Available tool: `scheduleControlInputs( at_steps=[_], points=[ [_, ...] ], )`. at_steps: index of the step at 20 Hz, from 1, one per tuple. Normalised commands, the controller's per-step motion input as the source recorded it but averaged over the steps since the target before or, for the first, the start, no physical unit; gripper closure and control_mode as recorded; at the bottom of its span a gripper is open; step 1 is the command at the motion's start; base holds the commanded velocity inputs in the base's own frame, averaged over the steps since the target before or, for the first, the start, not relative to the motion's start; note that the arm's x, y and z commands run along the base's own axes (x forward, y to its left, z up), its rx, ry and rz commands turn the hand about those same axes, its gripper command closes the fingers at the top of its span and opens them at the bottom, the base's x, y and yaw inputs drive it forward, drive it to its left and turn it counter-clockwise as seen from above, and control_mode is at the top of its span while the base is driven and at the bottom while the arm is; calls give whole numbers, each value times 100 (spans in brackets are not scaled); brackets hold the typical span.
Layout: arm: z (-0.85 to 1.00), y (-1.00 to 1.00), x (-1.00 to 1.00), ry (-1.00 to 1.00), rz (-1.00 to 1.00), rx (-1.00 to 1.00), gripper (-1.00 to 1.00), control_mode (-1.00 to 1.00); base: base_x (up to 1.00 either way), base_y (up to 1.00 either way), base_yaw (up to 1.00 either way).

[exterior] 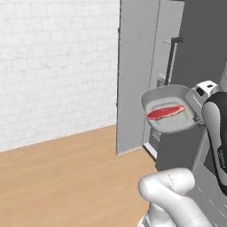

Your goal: Take the meat container that has the steak and place it on the second highest rack of the freezer. Then take the vegetable container that has the onion and lemon and place it on the highest rack of the freezer.

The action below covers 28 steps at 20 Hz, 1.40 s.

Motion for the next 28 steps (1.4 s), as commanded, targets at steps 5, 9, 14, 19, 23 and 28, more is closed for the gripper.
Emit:
scheduleControlInputs(
  at_steps=[5, 9, 14, 19, 23, 28],
  points=[
    [0, 0, 0, 0, 0, 0, 100, 100, 100, 13, -34],
    [0, 0, 0, 0, 0, 0, 100, 100, 100, 17, -34],
    [0, 0, 0, 0, 0, 0, 100, 100, 100, 11, -36],
    [0, 0, 0, 0, 0, 0, 100, 100, 100, 9, -42],
    [0, 0, 0, 0, 0, 0, 100, 100, 100, 0, -50],
    [0, 0, 0, 0, 0, 0, 100, 100, 88, 0, -54]
  ],
)
